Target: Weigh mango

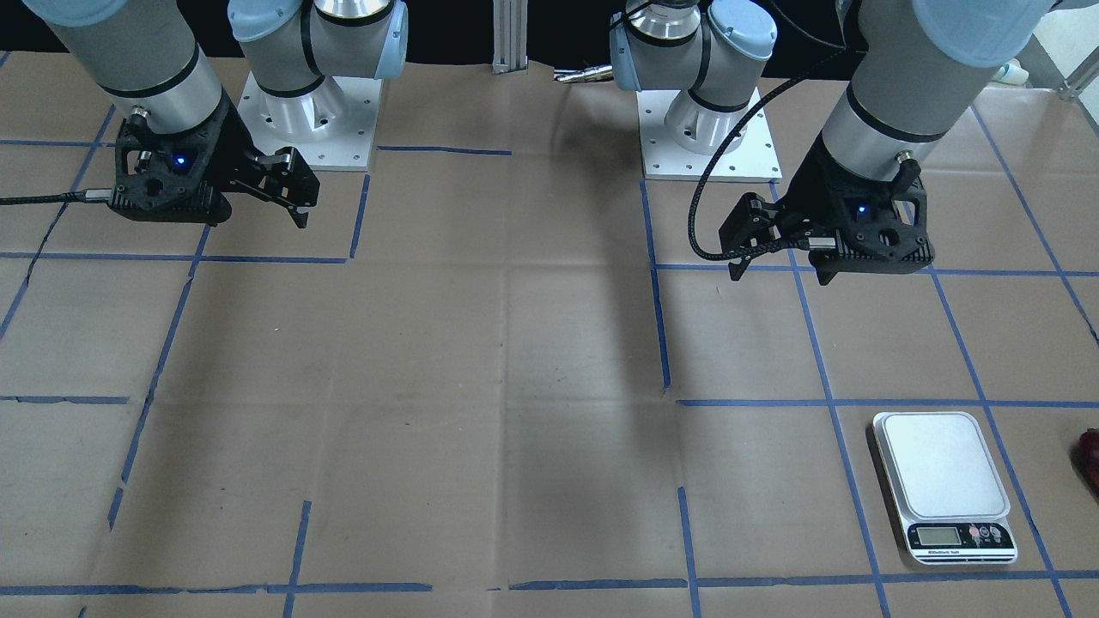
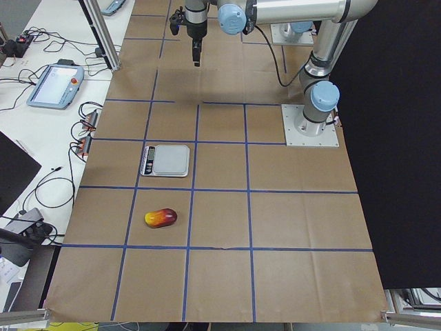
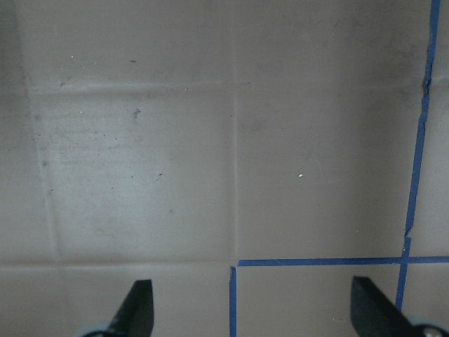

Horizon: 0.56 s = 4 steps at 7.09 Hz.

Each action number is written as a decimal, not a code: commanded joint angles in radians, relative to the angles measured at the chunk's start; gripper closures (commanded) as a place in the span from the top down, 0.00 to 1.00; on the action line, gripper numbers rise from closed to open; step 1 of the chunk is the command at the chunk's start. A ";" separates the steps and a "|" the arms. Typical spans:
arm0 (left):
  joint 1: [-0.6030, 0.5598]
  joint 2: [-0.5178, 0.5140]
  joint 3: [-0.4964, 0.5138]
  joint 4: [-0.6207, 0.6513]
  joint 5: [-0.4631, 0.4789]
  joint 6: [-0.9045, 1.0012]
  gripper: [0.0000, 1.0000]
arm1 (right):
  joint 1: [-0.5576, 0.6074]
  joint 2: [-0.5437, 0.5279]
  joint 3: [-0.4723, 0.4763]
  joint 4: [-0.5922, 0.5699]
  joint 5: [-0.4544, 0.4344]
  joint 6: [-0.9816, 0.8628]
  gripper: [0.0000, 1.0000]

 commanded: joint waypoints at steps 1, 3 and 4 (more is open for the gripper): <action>0.003 0.000 0.000 -0.002 0.001 0.001 1.00 | 0.000 0.000 0.000 0.000 0.000 0.000 1.00; 0.017 0.003 -0.021 0.010 -0.002 0.014 1.00 | 0.000 0.000 0.000 0.000 0.000 0.000 1.00; 0.046 0.005 -0.037 0.009 0.001 0.020 1.00 | 0.000 0.000 0.000 0.000 0.000 0.000 1.00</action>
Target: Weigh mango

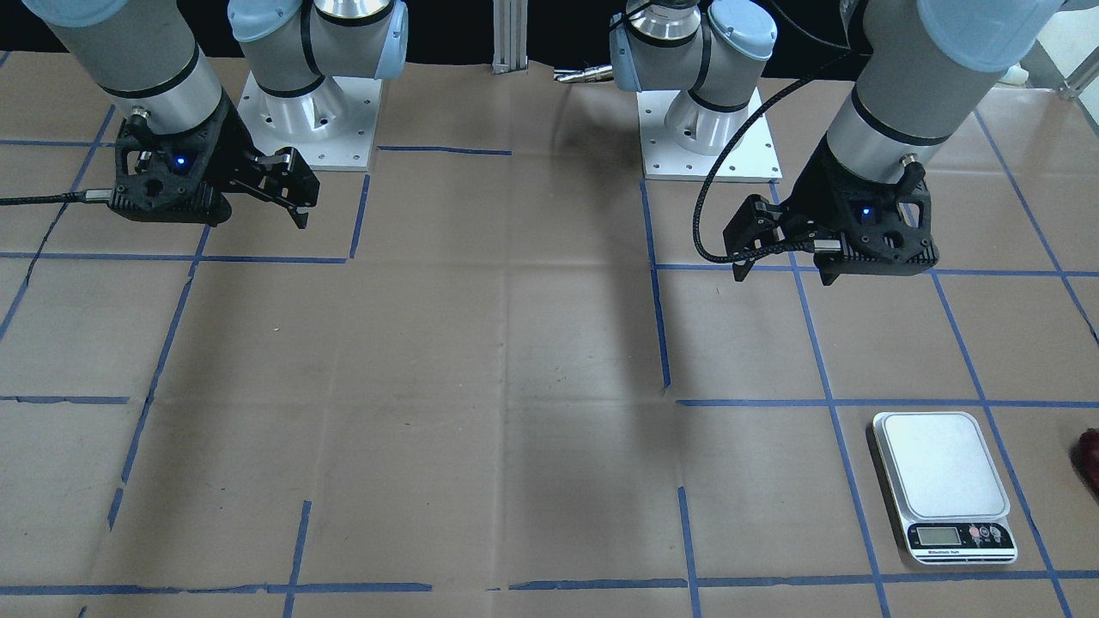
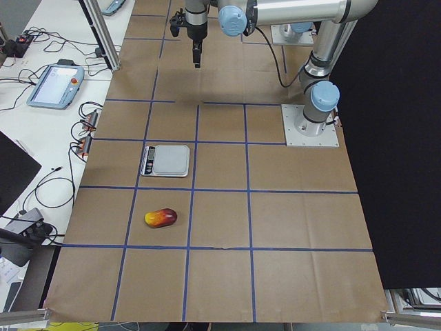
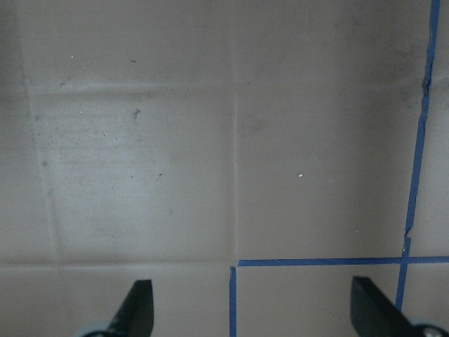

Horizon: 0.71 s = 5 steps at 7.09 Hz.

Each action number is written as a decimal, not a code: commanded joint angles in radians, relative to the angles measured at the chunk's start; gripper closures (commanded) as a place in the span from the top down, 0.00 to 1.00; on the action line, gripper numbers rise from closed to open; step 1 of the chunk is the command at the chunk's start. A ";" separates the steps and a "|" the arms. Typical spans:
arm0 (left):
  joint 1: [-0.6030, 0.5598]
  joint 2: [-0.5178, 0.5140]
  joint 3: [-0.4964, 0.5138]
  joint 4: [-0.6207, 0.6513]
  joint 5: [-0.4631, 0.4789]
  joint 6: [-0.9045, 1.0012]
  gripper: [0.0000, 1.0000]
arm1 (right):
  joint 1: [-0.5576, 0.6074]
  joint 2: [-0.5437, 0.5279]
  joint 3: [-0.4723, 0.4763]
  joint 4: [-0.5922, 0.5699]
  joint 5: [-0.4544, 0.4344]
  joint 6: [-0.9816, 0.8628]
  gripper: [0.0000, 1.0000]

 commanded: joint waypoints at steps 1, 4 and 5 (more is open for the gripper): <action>0.134 -0.010 -0.045 0.004 0.004 0.112 1.00 | 0.000 0.000 0.000 0.000 0.000 0.000 1.00; 0.452 -0.149 0.004 0.027 0.090 0.318 1.00 | 0.000 0.000 0.000 0.000 0.000 0.000 1.00; 0.516 -0.226 0.071 0.115 0.133 0.327 1.00 | 0.000 0.000 0.000 0.000 0.000 0.000 1.00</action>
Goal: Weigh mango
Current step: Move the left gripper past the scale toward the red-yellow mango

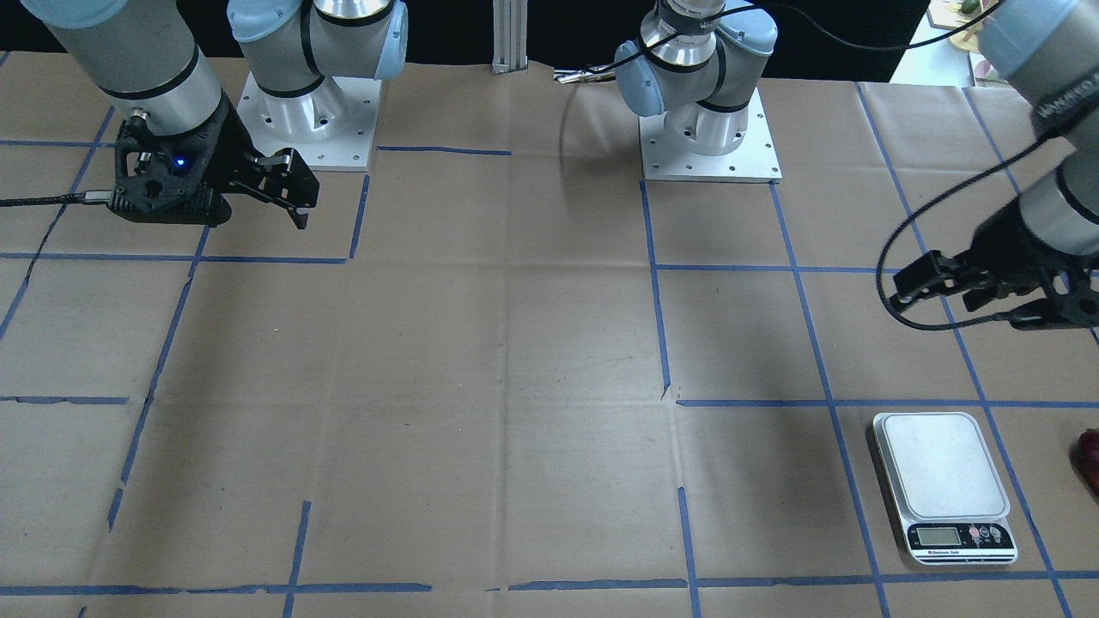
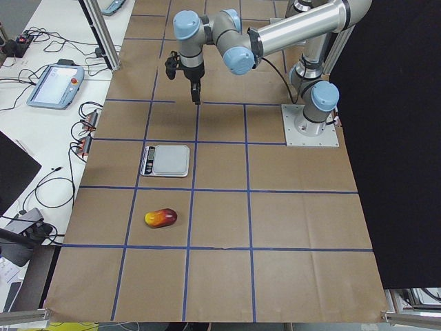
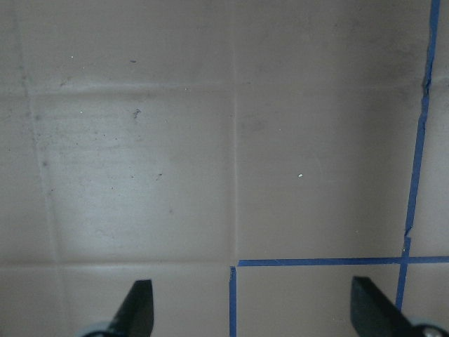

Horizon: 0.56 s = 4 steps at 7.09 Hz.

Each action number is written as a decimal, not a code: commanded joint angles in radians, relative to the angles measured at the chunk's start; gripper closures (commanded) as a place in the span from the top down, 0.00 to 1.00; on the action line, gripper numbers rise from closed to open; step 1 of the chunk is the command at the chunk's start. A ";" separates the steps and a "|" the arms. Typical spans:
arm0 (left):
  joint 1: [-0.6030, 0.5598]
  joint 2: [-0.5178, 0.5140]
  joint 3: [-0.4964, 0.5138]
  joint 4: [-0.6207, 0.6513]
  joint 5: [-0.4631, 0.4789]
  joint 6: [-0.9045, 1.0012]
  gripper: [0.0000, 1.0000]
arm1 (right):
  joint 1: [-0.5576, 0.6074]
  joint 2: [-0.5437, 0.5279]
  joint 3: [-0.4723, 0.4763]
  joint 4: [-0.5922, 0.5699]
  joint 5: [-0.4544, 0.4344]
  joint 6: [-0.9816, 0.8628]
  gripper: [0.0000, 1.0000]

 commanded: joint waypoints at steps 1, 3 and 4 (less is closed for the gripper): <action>0.140 -0.170 0.134 0.076 0.058 0.022 1.00 | 0.000 0.000 0.000 0.000 0.000 0.000 1.00; 0.220 -0.340 0.284 0.082 0.047 0.016 1.00 | 0.000 0.000 0.000 0.000 0.000 0.000 1.00; 0.227 -0.420 0.349 0.097 0.038 0.012 0.99 | 0.000 0.000 0.000 0.000 0.000 0.000 1.00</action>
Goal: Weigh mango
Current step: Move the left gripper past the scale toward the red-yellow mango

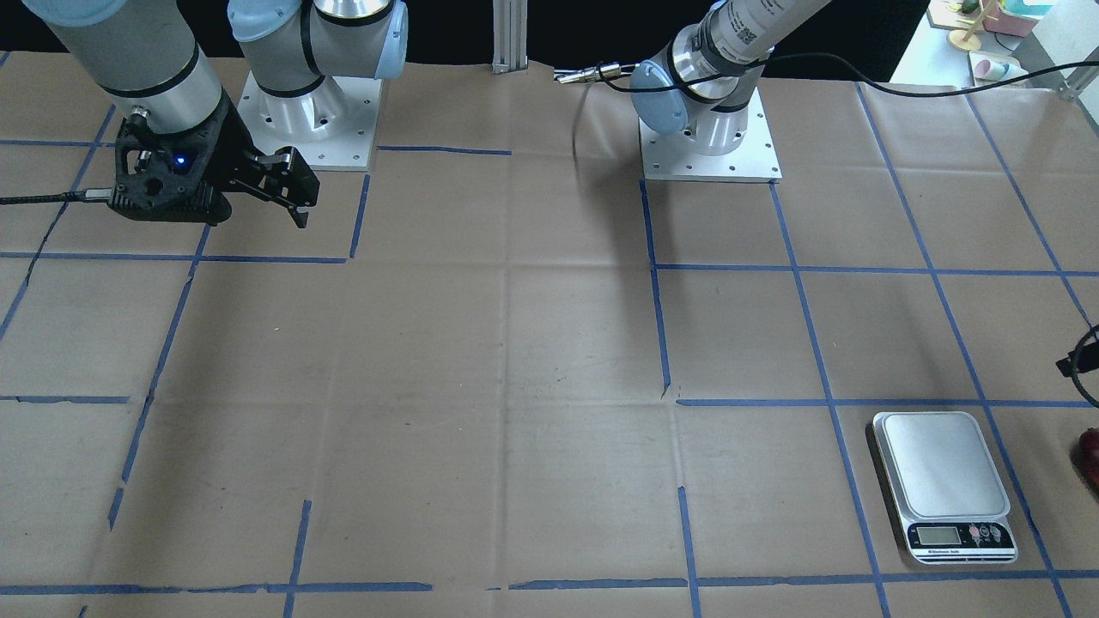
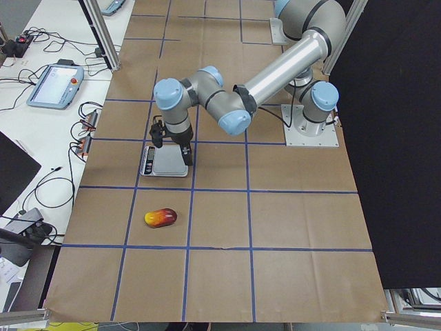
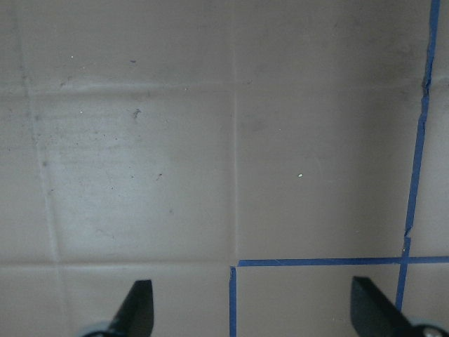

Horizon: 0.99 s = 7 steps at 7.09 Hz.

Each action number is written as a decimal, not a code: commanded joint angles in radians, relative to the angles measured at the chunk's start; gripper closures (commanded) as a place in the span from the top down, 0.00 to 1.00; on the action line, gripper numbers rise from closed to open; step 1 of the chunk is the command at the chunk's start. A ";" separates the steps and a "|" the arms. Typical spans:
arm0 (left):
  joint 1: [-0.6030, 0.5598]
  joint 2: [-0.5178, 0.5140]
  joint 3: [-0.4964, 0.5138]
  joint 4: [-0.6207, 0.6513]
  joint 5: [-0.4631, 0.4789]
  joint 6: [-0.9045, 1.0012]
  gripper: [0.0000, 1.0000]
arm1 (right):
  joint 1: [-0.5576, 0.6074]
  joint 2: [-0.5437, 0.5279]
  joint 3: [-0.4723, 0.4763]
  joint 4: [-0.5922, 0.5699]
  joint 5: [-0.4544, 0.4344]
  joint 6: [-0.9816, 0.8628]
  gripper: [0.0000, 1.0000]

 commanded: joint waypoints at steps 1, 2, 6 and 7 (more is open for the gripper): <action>0.027 -0.150 0.124 0.065 -0.049 -0.001 0.98 | 0.000 0.000 0.000 0.000 0.000 0.000 1.00; 0.029 -0.209 0.162 0.097 -0.052 0.004 0.98 | 0.000 0.000 0.000 0.000 0.000 0.000 1.00; 0.029 -0.310 0.258 0.130 -0.052 0.056 0.98 | 0.000 0.000 0.000 0.000 0.000 0.000 1.00; 0.029 -0.329 0.262 0.130 -0.058 0.056 0.98 | 0.000 0.000 0.000 0.000 0.000 0.000 1.00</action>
